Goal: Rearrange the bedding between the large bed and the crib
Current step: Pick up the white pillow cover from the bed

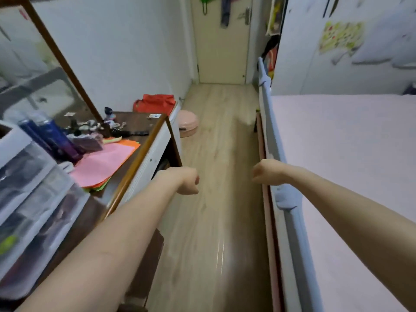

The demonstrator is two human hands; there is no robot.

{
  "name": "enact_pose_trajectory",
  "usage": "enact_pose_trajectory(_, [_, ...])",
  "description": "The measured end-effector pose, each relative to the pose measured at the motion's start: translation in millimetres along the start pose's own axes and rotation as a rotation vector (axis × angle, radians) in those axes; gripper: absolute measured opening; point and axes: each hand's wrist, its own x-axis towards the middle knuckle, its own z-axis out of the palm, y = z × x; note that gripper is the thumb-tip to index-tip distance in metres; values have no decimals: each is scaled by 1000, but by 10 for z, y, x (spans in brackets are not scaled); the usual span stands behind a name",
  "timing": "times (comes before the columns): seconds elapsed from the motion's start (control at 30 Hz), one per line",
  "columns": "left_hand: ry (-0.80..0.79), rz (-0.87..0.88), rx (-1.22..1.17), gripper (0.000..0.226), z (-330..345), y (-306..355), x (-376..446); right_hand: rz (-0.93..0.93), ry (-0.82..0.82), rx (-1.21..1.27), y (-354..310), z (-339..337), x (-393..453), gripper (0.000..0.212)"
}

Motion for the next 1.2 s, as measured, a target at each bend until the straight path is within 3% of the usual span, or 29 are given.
enact_pose_trajectory(0.27, [15, 175, 49, 45, -1079, -214, 1530, 159, 31, 121, 516, -661, 1310, 32])
enact_pose_trajectory(0.43, [73, 165, 67, 42, -2209, -624, 2746, 176, 39, 132, 776, -1627, 2625, 26])
enact_pose_trajectory(0.67, [81, 168, 61, 40, -3128, -1070, 3931, 181, 48, 99, 1033, -2505, 3884, 30])
enact_pose_trajectory(0.97, [106, 200, 145, 44, -4862, -1979, 6523, 276, 60, 89, 1800, -3946, 6283, 32])
enact_pose_trajectory(1.1, [186, 275, 113, 44, -5799, -2057, 7497, 327, 89, 53, 2170, -4694, 7051, 34])
enact_pose_trajectory(1.2, [149, 336, 137, 45, -6290, -1951, 8184, 360, 109, 84, 2551, -5102, 7623, 33])
